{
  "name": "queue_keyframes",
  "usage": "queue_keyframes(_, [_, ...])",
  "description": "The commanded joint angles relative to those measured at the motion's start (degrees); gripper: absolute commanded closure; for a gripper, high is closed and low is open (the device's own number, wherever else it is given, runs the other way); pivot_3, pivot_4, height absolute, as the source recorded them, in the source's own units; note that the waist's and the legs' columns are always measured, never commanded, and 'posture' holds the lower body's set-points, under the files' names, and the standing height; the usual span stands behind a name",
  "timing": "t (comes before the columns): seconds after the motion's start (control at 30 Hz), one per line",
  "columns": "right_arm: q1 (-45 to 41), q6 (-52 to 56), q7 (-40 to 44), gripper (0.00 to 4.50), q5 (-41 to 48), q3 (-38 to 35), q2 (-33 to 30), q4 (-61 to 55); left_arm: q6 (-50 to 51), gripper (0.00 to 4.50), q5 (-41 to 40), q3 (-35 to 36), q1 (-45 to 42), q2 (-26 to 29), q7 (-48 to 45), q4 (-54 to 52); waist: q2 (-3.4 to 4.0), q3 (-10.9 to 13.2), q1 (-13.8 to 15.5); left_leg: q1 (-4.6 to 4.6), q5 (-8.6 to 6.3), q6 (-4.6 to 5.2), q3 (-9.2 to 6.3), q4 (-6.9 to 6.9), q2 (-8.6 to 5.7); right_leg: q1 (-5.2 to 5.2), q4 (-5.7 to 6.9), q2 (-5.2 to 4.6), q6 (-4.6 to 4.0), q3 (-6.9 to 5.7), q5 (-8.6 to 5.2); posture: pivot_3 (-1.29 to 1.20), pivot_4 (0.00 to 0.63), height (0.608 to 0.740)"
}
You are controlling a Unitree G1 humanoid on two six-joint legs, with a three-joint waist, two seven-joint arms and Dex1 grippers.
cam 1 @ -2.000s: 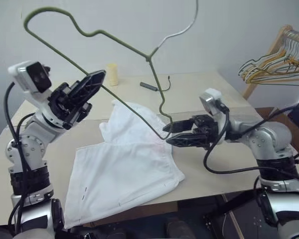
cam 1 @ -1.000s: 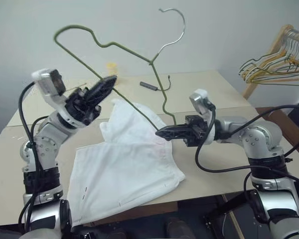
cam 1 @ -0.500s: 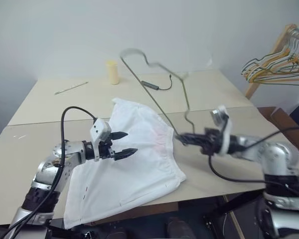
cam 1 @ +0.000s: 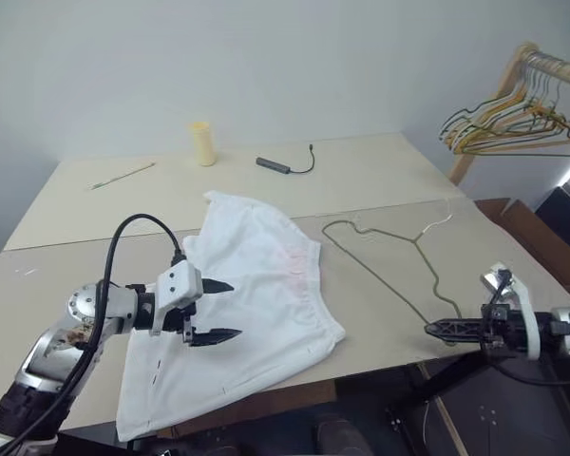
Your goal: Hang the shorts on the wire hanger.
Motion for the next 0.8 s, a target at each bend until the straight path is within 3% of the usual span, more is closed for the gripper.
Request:
queue_keyframes(0.03, [-3.3,1.9,3.9,4.5,-2.3,4.3,-1.5,3.2,-0.2,0.03,0.0,1.6,-0.3,0.4,0.3,-1.6,0.01,0.0,-0.1,-0.04,0.0,0.0,-0.02,0.0,0.0,-0.03,0.0,0.01,0.01,-0.01,-0.01,-0.21,0.0,0.74])
queue_keyframes(0.23, [-6.0,2.4,5.1,4.5,-5.1,8.2,0.5,5.9,-0.1,0.03,-0.1,2.2,2.0,1.3,0.1,-2.9,0.02,0.0,0.0,-0.2,-0.05,0.08,-0.21,0.0,-0.05,-0.16,0.0,-0.08,-0.19,0.02,0.12,-0.2,0.0,0.74])
queue_keyframes(0.8, [-8.4,2.1,8.4,4.5,-5.5,8.5,3.4,6.5,-0.3,0.03,1.5,1.6,3.2,0.9,0.7,-3.1,0.05,0.0,0.7,-0.15,-0.05,0.08,-0.21,0.03,-0.06,-0.13,0.04,-0.06,-0.11,0.01,0.08,-0.2,0.0,0.74])
